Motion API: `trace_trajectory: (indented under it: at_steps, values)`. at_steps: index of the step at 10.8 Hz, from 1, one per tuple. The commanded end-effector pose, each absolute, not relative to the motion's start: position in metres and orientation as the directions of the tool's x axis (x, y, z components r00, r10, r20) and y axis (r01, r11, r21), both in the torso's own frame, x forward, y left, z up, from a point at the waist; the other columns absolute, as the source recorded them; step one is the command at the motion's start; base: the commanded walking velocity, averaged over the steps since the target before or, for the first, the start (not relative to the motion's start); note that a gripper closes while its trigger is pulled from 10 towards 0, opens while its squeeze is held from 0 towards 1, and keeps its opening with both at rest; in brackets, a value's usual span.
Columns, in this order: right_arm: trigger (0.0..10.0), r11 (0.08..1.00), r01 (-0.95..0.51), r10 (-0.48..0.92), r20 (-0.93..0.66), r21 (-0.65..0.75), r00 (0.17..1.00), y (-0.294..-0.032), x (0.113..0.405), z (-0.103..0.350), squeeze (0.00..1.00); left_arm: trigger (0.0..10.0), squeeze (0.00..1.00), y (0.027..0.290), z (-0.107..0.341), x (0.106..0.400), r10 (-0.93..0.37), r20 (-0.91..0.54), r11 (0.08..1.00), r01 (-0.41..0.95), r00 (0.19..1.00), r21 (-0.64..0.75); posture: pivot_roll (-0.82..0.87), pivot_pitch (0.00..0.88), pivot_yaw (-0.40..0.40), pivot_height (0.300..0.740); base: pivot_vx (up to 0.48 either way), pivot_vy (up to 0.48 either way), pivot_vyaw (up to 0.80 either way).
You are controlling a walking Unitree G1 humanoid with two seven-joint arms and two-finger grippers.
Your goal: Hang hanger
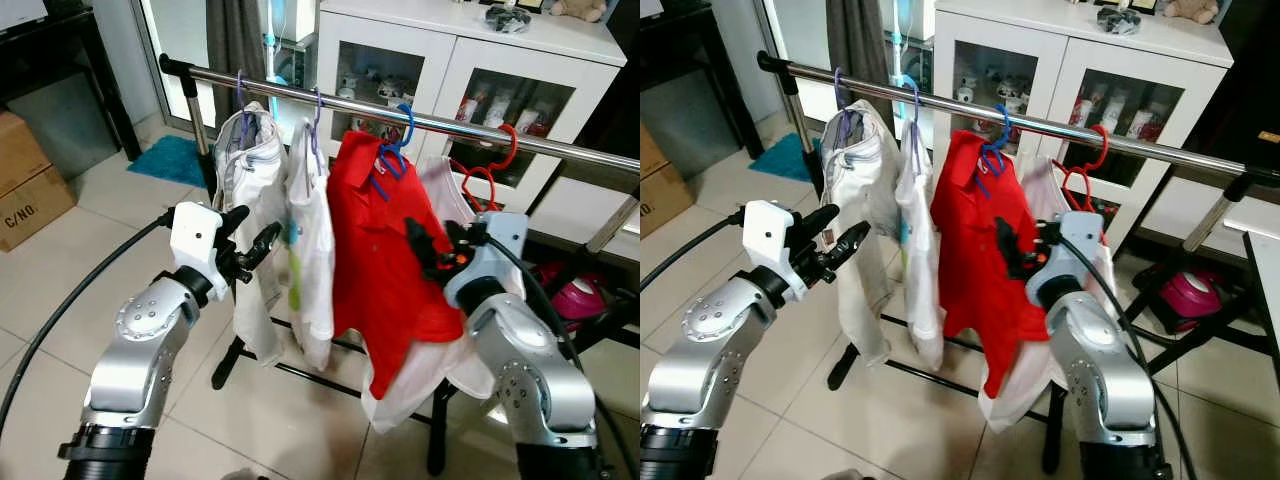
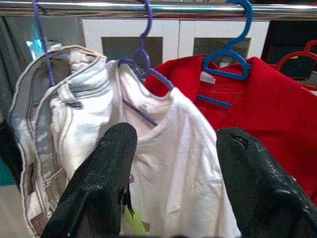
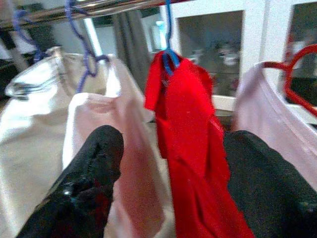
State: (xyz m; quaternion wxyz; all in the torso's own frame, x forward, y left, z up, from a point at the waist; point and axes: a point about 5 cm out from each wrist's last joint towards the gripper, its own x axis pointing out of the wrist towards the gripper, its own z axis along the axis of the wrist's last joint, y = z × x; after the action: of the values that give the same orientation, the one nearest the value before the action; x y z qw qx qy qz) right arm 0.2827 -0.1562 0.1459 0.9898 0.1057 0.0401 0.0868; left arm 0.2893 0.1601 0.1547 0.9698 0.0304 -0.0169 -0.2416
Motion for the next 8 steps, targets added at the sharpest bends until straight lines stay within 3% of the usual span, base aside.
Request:
trace_trajectory:
  at_steps: [1, 8]
  values:
    - [10.0, 0.965, -0.151, 0.163, -0.04, 0.214, 0.986, -0.157, 0.286, 0.152, 1.0, 10.0, 0.0, 0.163, 0.156, 0.292, -0.454, 0.013, 0.888, 0.451, 0.891, 0.089, -0.1, 0.0, -0.038, 0.74, 0.0, 0.428, 0.0]
    - [10.0, 0.967, -0.148, 0.165, -0.067, 0.209, 0.984, -0.145, 0.287, 0.147, 1.0, 10.0, 0.0, 0.162, 0.152, 0.294, -0.449, -0.007, 0.89, 0.447, 0.894, 0.091, -0.1, 0.0, -0.035, 0.74, 0.0, 0.431, 0.0]
